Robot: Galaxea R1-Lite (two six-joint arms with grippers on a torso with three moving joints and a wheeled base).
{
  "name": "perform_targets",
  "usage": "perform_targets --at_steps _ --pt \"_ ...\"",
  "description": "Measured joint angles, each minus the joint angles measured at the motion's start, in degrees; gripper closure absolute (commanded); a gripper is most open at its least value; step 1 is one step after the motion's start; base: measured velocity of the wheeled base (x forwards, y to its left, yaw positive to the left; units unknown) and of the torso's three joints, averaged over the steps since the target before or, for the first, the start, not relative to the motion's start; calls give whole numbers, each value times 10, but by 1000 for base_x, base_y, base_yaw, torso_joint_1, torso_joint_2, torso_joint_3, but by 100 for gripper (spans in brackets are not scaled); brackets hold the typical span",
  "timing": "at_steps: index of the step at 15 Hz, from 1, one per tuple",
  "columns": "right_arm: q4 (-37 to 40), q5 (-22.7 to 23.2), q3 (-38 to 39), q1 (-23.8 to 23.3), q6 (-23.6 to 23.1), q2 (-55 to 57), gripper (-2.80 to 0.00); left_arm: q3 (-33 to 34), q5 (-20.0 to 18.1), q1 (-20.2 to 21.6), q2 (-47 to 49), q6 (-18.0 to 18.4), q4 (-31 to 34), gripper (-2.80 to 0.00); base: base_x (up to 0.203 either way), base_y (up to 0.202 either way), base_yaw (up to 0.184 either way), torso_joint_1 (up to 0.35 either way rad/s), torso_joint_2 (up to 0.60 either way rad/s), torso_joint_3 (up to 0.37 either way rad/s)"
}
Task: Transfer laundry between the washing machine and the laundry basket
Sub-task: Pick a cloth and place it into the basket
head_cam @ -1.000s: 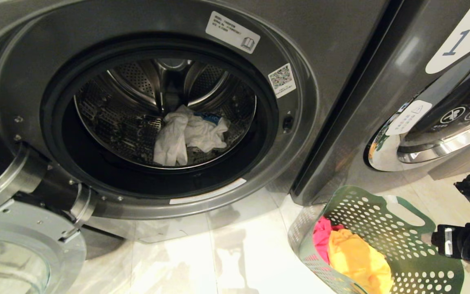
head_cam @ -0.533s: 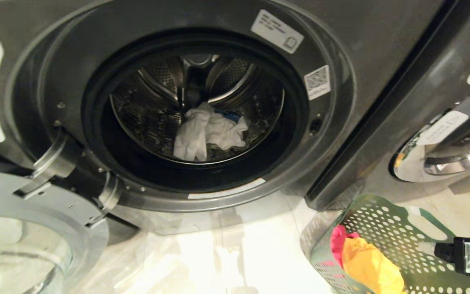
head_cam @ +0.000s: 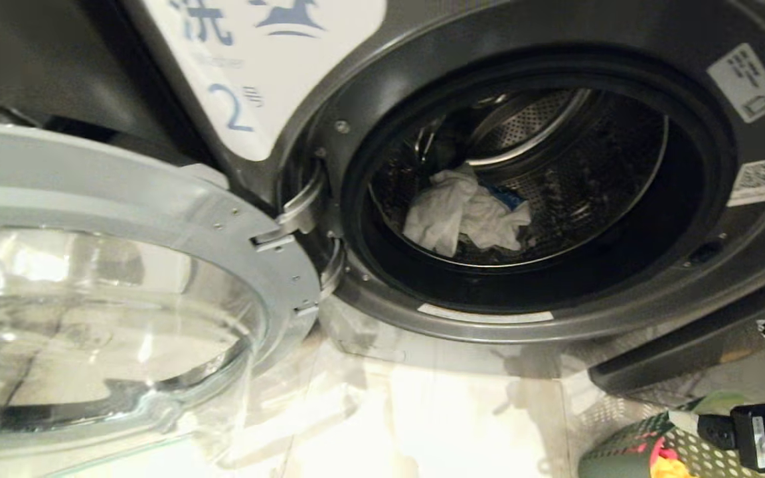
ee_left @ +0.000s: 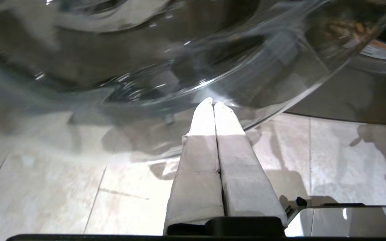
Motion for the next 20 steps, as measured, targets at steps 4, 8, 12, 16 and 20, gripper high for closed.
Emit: perform_targets --at_steps 4,8,12,16,20 --pt "2 0 8 37 -1 -2 -280 0 0 0 0 0 0 0 2 -8 173 3 2 1" --pt "0 -3 9 40 3 1 -280 0 0 0 0 0 0 0 1 -9 170 1 2 4" --pt "1 -57 0 29 24 24 -280 0 0 0 0 0 0 0 0 -2 61 0 3 3" --pt "1 -96 -12 26 29 33 -280 0 0 0 0 0 0 0 0 0 0 0 0 0" --pt "16 -101 -7 26 29 27 -280 0 0 0 0 0 0 0 0 0 0 0 0 0"
